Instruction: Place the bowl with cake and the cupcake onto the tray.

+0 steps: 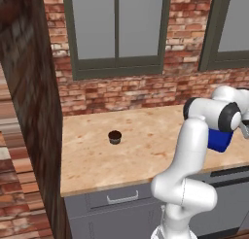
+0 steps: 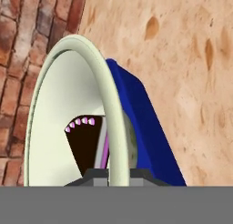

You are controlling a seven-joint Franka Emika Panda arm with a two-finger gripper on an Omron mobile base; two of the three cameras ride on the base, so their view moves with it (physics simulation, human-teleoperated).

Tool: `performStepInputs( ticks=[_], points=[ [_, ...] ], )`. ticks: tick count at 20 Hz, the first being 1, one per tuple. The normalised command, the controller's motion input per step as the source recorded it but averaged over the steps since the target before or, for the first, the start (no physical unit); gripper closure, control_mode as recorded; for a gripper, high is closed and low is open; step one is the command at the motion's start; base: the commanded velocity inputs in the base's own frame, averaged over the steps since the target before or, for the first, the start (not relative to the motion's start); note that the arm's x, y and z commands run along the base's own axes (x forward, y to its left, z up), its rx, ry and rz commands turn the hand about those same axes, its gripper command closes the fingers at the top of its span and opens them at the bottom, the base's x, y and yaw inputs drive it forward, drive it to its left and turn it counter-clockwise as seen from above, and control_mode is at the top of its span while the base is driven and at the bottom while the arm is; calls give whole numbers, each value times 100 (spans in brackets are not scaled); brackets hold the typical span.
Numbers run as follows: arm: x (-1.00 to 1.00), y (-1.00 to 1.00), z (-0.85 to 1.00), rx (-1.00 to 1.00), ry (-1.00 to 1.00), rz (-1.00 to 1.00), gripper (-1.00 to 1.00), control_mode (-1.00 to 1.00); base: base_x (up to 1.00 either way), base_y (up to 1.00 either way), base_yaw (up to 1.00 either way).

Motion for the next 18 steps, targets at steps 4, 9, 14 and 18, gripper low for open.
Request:
performStepInputs(
  ticks=[4, 9, 14, 18],
  points=[
    [7, -3, 0, 0, 0, 0, 100, -100, 0, 0, 0],
    [5, 0, 0, 0, 0, 0, -100, -100, 0, 0, 0],
    [9, 0, -1, 0, 0, 2, -100, -100, 0, 0, 0],
    [11, 0, -1, 0, 0, 5, -100, -100, 0, 0, 0]
  ],
)
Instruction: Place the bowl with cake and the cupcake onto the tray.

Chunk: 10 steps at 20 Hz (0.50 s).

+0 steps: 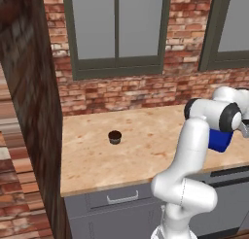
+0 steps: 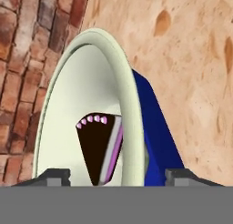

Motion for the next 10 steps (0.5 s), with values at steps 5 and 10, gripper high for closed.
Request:
performStepInputs(
  ticks=[5, 10],
  points=[
    [-9, -5, 8, 0, 5, 1, -100, -100, 0, 0, 0],
    [-19, 8, 65, 0, 11, 0, -100, -100, 0, 0, 0]
  ],
)
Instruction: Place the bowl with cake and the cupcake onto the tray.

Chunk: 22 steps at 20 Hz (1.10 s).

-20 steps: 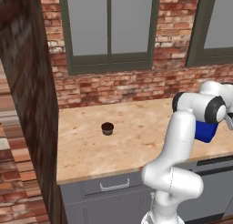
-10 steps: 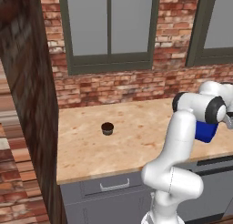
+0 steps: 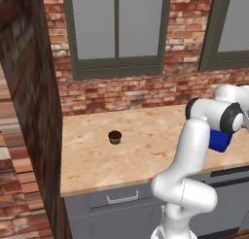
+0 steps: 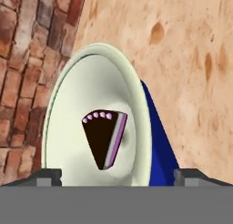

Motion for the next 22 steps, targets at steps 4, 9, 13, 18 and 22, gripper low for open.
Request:
performStepInputs(
  ticks=[4, 9, 13, 18, 22],
  points=[
    [-30, 60, 64, 0, 5, 3, -100, -100, 0, 0, 0],
    [-47, 93, 35, -15, 18, 9, -100, -100, 0, 0, 0],
    [-37, 88, 57, -19, 25, 21, -100, -100, 0, 0, 0],
    [-16, 91, 45, -17, 23, 18, -100, -100, 0, 0, 0],
    [-9, 88, 20, -23, 23, 14, -100, -100, 0, 0, 0]
  ],
)
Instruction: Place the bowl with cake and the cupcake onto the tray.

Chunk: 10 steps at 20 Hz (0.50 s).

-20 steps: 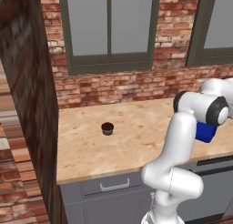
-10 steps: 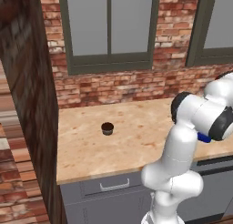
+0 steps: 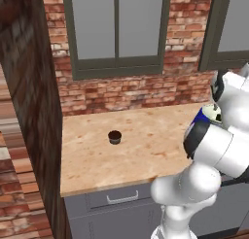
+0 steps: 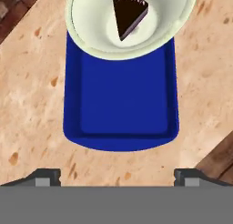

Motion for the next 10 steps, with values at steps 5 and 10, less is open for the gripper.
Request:
performStepInputs(
  ticks=[5, 10],
  points=[
    [-8, 92, 4, -30, 18, 9, -100, -100, 0, 0, 0],
    [23, 83, 17, -11, 0, 1, -100, -100, 0, 0, 0]
  ],
)
